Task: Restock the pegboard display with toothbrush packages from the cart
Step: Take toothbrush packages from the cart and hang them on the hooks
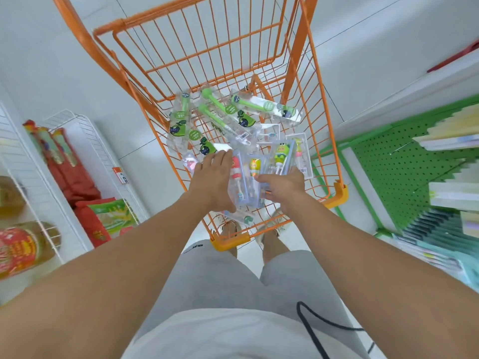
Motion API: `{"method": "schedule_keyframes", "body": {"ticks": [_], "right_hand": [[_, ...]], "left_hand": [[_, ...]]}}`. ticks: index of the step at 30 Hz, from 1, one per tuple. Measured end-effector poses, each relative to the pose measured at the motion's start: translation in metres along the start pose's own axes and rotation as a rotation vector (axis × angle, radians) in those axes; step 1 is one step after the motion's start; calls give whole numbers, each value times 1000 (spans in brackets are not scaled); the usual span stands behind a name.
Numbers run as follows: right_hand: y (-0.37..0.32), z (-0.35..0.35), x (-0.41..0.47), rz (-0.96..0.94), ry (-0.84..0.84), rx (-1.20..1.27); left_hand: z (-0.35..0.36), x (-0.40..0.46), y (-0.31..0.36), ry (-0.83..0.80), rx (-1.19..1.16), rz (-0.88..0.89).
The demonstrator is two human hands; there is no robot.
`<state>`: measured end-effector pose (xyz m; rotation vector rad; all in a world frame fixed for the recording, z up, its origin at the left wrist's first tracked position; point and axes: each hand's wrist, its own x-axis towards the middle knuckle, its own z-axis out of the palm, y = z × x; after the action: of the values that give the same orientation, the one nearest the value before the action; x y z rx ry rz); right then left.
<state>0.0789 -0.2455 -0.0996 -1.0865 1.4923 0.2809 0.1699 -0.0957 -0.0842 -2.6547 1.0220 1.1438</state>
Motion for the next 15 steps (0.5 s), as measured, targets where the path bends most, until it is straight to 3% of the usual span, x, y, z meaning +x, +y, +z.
{"method": "schedule_keyframes", "body": {"ticks": [5,8,12,15], "right_hand": [[-9,-10,-12,-57,-47,88],[-25,-29,-21,-157,-65,145],[-39,-63,-32,-258,-108,226],[-42,-78,-35,-290,-107,235]], "left_hand": [[-13,1,-12,52,-106,135],[-25,-4,-11,105,-326,265],[-41,-11,-7,143,-617,217],[-49,-8,-3,62,-758,151]]}}
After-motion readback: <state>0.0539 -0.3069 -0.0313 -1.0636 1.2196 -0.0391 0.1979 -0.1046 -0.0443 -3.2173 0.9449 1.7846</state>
